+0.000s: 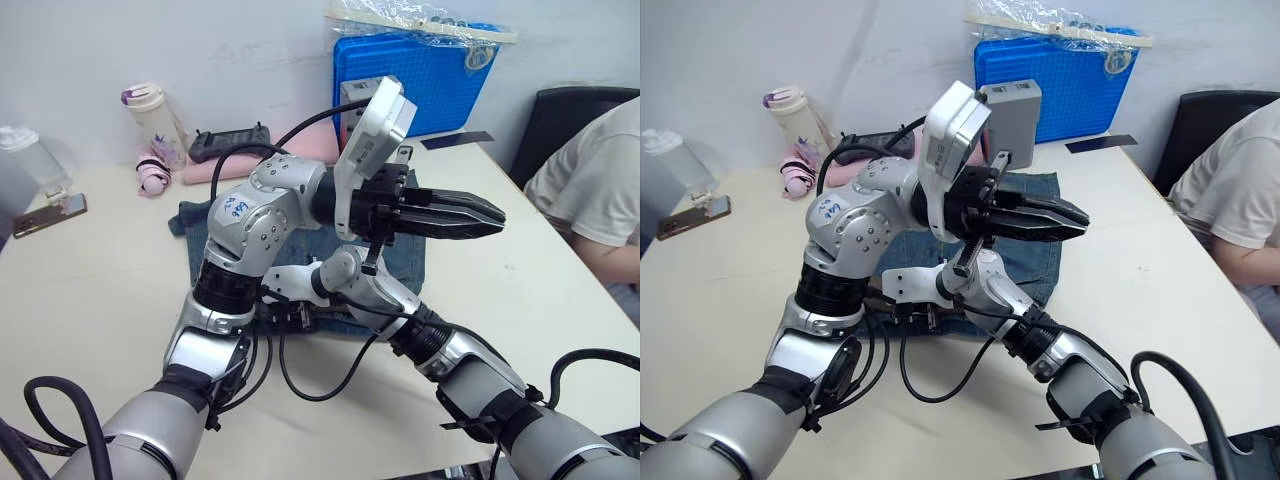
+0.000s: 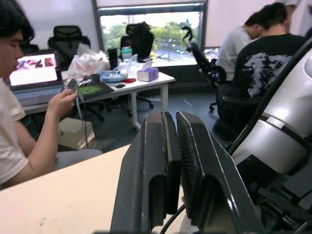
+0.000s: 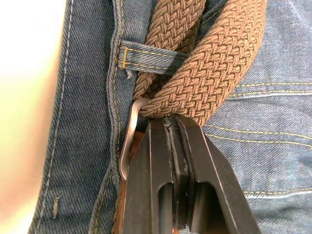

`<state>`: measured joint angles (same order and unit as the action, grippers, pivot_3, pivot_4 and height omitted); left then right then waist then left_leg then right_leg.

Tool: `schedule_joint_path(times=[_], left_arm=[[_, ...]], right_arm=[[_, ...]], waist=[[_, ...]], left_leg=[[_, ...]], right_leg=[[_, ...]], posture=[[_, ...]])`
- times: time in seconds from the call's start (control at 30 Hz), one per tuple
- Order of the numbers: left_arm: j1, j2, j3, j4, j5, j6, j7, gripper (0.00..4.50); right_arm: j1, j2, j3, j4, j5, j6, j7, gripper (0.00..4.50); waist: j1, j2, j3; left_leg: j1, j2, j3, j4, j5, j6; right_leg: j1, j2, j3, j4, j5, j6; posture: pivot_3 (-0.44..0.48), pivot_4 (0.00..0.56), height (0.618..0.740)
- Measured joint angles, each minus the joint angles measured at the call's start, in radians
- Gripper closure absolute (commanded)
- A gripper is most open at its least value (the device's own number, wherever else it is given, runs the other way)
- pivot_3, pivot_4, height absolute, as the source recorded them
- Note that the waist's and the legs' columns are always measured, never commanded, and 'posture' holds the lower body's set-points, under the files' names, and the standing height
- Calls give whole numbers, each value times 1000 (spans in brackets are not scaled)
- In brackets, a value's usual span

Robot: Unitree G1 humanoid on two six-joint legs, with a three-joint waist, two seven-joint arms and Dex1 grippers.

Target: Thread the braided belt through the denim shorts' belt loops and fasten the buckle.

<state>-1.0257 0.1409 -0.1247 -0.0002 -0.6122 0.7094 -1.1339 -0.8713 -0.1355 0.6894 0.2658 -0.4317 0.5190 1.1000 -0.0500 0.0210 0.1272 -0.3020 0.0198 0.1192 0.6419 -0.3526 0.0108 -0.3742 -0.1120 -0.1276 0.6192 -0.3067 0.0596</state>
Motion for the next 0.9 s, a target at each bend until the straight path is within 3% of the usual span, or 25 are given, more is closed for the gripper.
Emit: schedule_joint_path(times=[0.27, 0.53, 0.67, 0.73, 0.87, 0.9], left_arm=[[140, 177, 80, -25, 26, -18, 101, 4085], [346, 291, 351, -52, -3, 90, 384, 4085], [462, 298, 512, -74, -71, 209, 541, 4085], [529, 299, 579, -89, -112, 276, 601, 3264], [623, 295, 682, -174, -254, 429, 693, 1424], [632, 290, 706, -191, -293, 458, 715, 1415]], right_arm=[[37, 1, -51, -26, 37, -11, -5, 4473], [125, -19, -112, -166, 70, 39, -32, 4473], [147, -24, -116, -219, 79, 78, -52, 4473], [158, -26, -120, -243, 82, 95, -63, 4500], [175, -39, -155, -296, 102, 139, -89, 3093], [178, -41, -163, -307, 106, 151, -96, 2630]], waist=[[-3, -3, 2], [-4, -16, 13], [-4, -22, 18], [-3, -25, 21], [5, -32, 25], [8, -32, 26]], left_leg=[[3, 0, -1, -4, -1, -5], [0, -1, -8, -7, -2, -2], [-1, -1, -12, -10, -1, 0], [-3, -1, -12, -10, -2, -1], [-22, -3, -18, -4, -1, -3], [-23, -3, -19, -4, 0, -1]], right_leg=[[-2, 0, 0, 7, -7, -3], [-5, 0, -1, 2, -8, -4], [-5, 1, -2, 1, -8, -4], [-6, 1, -2, 1, -8, -4], [-19, 1, -2, 2, -8, -4], [-20, 1, -2, 2, -8, -4]], posture=[[0, 150, 728], [0, 150, 728], [0, 150, 728], [0, 150, 728], [0, 150, 728], [0, 150, 728]])
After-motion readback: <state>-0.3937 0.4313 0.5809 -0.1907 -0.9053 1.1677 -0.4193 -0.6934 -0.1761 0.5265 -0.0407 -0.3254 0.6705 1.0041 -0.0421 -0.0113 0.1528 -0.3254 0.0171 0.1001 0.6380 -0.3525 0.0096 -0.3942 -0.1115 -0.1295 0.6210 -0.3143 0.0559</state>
